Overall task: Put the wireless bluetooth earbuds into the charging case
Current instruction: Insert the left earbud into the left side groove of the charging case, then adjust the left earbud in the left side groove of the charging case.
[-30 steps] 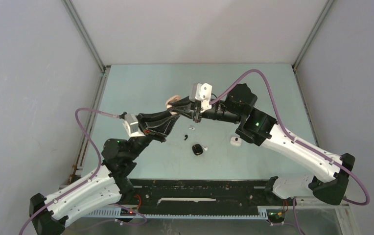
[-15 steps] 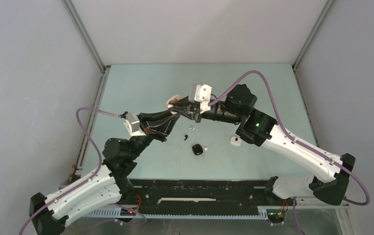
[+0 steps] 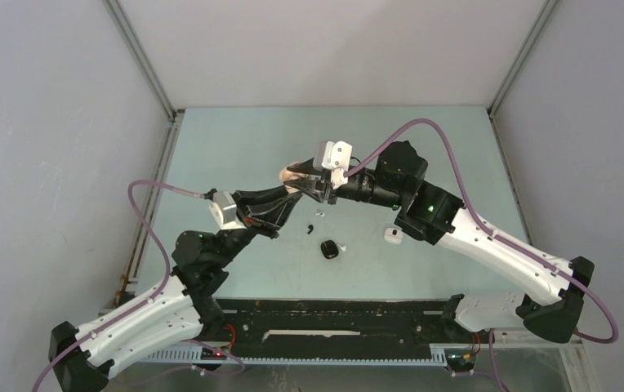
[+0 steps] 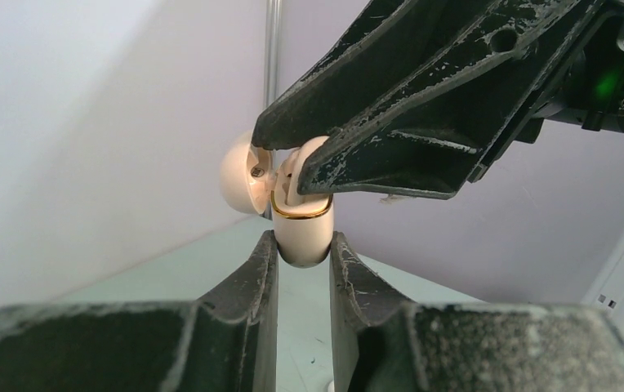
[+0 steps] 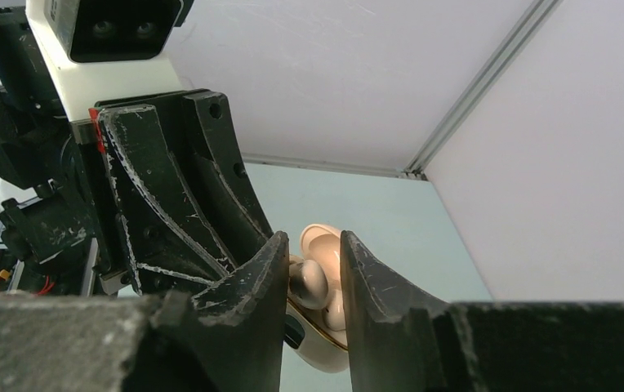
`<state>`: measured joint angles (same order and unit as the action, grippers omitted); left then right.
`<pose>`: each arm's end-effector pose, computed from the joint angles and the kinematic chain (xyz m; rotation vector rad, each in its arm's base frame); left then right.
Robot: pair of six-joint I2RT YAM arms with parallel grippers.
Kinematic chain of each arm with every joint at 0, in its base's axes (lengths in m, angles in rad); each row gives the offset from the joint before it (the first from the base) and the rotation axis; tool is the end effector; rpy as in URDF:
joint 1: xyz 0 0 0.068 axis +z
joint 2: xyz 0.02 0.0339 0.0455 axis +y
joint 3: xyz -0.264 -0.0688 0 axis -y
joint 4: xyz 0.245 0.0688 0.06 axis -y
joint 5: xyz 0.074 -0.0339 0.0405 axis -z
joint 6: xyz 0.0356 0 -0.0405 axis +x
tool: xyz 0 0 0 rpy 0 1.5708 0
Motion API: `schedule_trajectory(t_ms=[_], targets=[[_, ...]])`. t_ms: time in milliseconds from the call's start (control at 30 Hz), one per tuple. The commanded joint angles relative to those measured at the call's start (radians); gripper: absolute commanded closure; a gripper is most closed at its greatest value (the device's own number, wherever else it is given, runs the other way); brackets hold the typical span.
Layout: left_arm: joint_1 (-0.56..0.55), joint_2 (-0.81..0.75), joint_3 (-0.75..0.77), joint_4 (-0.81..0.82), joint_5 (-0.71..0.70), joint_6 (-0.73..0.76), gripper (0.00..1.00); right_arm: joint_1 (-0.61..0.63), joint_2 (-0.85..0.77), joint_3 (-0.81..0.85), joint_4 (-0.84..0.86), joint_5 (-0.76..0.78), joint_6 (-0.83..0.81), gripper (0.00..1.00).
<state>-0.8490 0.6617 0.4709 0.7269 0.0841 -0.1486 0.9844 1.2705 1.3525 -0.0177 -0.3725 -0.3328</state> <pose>0.1020 -0.1204 0.3441 0.4450 0.9860 -0.9468 0.1486 0.2471 0.4524 -1.1827 1.0245 0.7975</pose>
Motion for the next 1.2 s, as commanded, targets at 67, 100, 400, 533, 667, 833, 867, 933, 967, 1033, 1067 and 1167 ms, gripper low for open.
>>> schedule_trajectory(t_ms=[67, 100, 400, 533, 667, 833, 867, 933, 967, 1033, 1067, 1167], targets=[[-0.012, -0.004, 0.006, 0.055, 0.02, 0.027, 1.0, -0.001, -0.019, -0.006, -0.045, 0.012, -0.032, 0.68], [-0.011, -0.004, 0.006, 0.054, 0.019, 0.026, 1.0, 0.0, -0.02, -0.006, -0.051, 0.008, -0.035, 0.68], [-0.012, 0.001, 0.01, 0.029, 0.002, 0.02, 1.0, -0.003, -0.029, 0.037, -0.054, -0.01, 0.014, 0.51], [-0.012, 0.007, 0.014, 0.006, -0.006, 0.02, 1.0, -0.034, -0.015, 0.148, -0.184, -0.109, 0.081, 0.48], [-0.012, 0.015, 0.012, 0.006, -0.006, 0.011, 1.0, -0.065, -0.014, 0.233, -0.261, -0.155, 0.152, 0.45], [-0.012, 0.027, 0.017, -0.003, -0.002, 0.003, 1.0, -0.128, -0.037, 0.288, -0.294, -0.172, 0.184, 0.38], [-0.012, 0.029, 0.017, -0.005, -0.001, 0.003, 1.0, -0.138, -0.043, 0.287, -0.305, -0.167, 0.162, 0.36], [-0.012, 0.03, 0.016, -0.006, 0.002, 0.003, 1.0, -0.159, -0.056, 0.279, -0.355, -0.179, 0.041, 0.38], [-0.013, 0.032, 0.017, -0.008, 0.005, 0.005, 1.0, -0.165, -0.062, 0.275, -0.399, -0.195, -0.008, 0.44], [-0.013, 0.034, 0.02, -0.02, 0.005, 0.014, 1.0, -0.17, -0.069, 0.265, -0.47, -0.211, -0.104, 0.59], [-0.013, 0.033, 0.023, -0.03, 0.006, 0.02, 1.0, -0.17, -0.07, 0.261, -0.5, -0.211, -0.135, 0.62], [-0.019, 0.033, 0.035, -0.072, 0.004, 0.049, 1.0, -0.155, -0.057, 0.267, -0.613, -0.202, -0.226, 0.57]])
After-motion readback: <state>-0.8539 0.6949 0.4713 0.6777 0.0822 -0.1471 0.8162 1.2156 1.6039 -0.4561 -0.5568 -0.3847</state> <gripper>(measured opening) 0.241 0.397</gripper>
